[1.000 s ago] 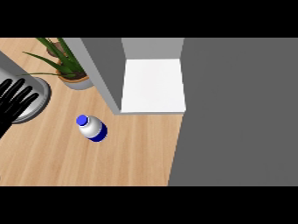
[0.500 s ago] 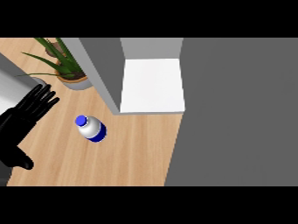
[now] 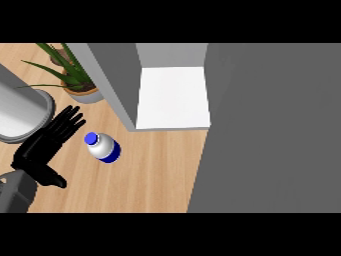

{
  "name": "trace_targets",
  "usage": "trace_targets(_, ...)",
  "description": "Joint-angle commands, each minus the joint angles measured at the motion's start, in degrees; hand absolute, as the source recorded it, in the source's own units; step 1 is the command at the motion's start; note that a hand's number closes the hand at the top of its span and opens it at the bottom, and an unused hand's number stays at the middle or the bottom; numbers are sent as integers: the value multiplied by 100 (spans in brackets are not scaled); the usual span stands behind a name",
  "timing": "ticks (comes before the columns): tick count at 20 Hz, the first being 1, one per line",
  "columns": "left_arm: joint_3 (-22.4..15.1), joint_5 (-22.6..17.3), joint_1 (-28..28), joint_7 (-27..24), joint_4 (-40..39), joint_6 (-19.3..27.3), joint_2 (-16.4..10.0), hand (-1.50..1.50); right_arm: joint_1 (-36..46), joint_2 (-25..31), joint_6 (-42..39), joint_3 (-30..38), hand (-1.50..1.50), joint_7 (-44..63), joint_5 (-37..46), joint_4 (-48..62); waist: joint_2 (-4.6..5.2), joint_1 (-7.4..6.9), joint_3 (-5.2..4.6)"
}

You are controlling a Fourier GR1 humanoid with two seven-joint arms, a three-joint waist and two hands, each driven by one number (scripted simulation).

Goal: Pick up the bottled water, place it into the cabinet and close the cabinet

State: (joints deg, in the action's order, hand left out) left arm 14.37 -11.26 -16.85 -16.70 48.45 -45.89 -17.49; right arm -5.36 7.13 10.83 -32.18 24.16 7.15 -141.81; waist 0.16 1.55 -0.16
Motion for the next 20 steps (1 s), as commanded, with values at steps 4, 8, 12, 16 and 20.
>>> trace_targets(4, -342, 908, -293, -1524, -1103, 370, 426, -150, -70, 146, 71, 150, -150, -196, 261, -230, 13, -5, 3)
trace_targets(8, -238, 936, -662, -1868, -2002, 164, 105, -150, -287, 310, 123, -95, -150, -254, 378, -432, 17, 48, -1)
trace_targets(12, -223, 972, -835, -2215, -2375, 301, 134, -150, -166, 341, 210, -122, -150, -125, 415, -574, 31, 115, -13)
trace_targets(16, -341, 1089, -931, -2520, -2590, 319, 172, -150, -199, 418, 295, -120, -150, 8, 435, -559, 21, 95, -11)
trace_targets(20, -363, 1125, -991, -2806, -2860, 653, 497, -150, 232, 366, 331, 84, -150, 129, 306, -409, 39, 50, -14)
